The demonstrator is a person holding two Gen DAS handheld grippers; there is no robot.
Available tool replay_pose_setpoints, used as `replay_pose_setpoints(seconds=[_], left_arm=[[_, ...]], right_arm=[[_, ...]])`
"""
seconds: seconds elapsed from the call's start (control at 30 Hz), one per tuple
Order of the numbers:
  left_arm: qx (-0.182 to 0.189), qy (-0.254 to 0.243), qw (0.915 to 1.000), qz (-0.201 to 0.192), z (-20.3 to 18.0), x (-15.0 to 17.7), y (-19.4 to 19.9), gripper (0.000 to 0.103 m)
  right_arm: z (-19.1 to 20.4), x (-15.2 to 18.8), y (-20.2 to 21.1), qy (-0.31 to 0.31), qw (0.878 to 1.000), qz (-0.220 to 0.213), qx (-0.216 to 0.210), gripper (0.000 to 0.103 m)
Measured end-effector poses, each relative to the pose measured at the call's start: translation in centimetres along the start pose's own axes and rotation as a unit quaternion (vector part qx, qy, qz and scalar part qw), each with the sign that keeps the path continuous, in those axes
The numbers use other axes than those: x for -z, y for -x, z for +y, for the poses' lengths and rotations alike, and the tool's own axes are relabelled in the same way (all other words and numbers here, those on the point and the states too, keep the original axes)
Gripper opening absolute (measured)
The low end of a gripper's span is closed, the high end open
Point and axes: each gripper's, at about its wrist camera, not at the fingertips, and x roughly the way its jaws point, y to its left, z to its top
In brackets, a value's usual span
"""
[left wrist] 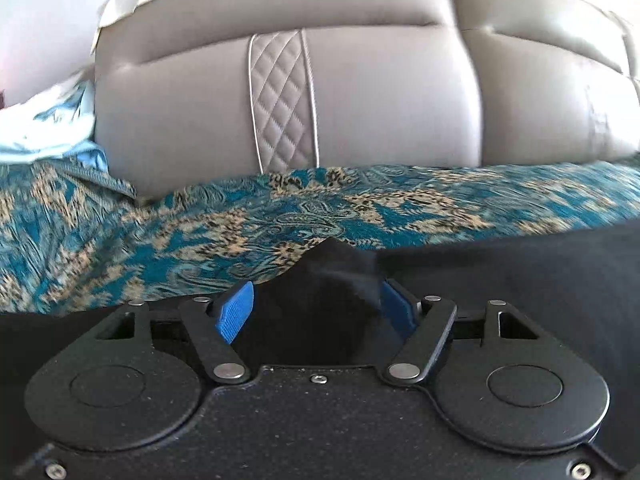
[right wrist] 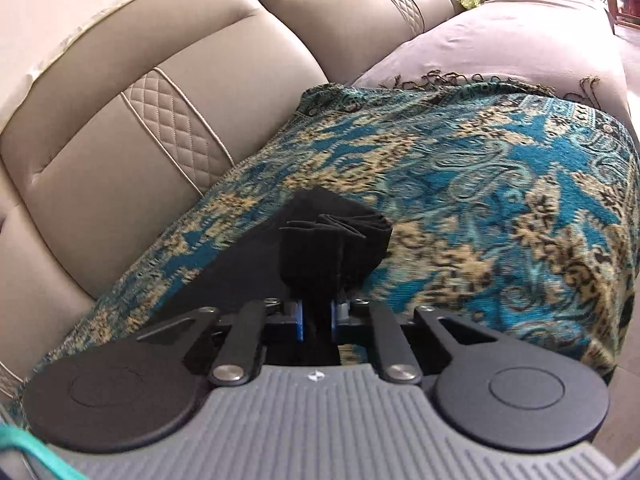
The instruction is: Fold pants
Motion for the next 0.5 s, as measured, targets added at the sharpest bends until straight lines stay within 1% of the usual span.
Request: replay_pose_setpoints(seconds=[0.07,0.1,0.17,0.2,0.27,0.3,0.33,0.4,0.43,0.47,0.5], left_arm=[[0.004,0.001,1.0,-0.006,1.3,0.6,1.4,0.069],[0.005,0.007,0.9999,-0.007,1.9,0.8,1.8,0.069],[0.004,0.025,0.9996,-0.01,3.2,1.4,2.2,0.069],[0.002,0.032,0.9994,-0.01,3.7,1.8,2.2,0.069],[-0.012,0.06,0.9981,0.007,4.8,2.1,1.8,0.067],[-0.019,0.079,0.9965,0.02,5.2,2.0,1.6,0.066],[-0.015,0.095,0.995,0.024,5.7,1.9,1.6,0.066],[-0.008,0.119,0.9928,0.012,6.7,1.8,1.9,0.066],[-0.012,0.124,0.9921,0.01,7.1,1.8,2.0,0.066],[-0.017,0.128,0.9916,0.011,7.5,1.9,2.0,0.066],[-0.021,0.133,0.9908,0.013,8.0,2.0,2.1,0.066]], right_arm=[[2.5,0.4,-0.1,0.013,1.0,-0.004,-0.002,0.012],[4.4,0.7,-0.2,0.029,1.0,-0.003,-0.012,0.012],[8.9,2.1,-0.3,0.082,0.996,0.004,-0.033,0.011],[11.8,3.4,-0.4,0.121,0.991,0.008,-0.048,0.011],[17.4,6.6,0.0,0.199,0.976,0.017,-0.087,0.011],[20.0,8.5,0.4,0.24,0.964,0.024,-0.114,0.011],[22.5,10.8,1.0,0.284,0.947,0.035,-0.144,0.011],[26.8,15.8,2.8,0.38,0.901,0.051,-0.203,0.011],[28.3,18.3,4.0,0.424,0.875,0.057,-0.229,0.012],[29.5,20.6,5.1,0.459,0.85,0.062,-0.25,0.012],[30.2,22.7,6.2,0.486,0.829,0.068,-0.27,0.012]])
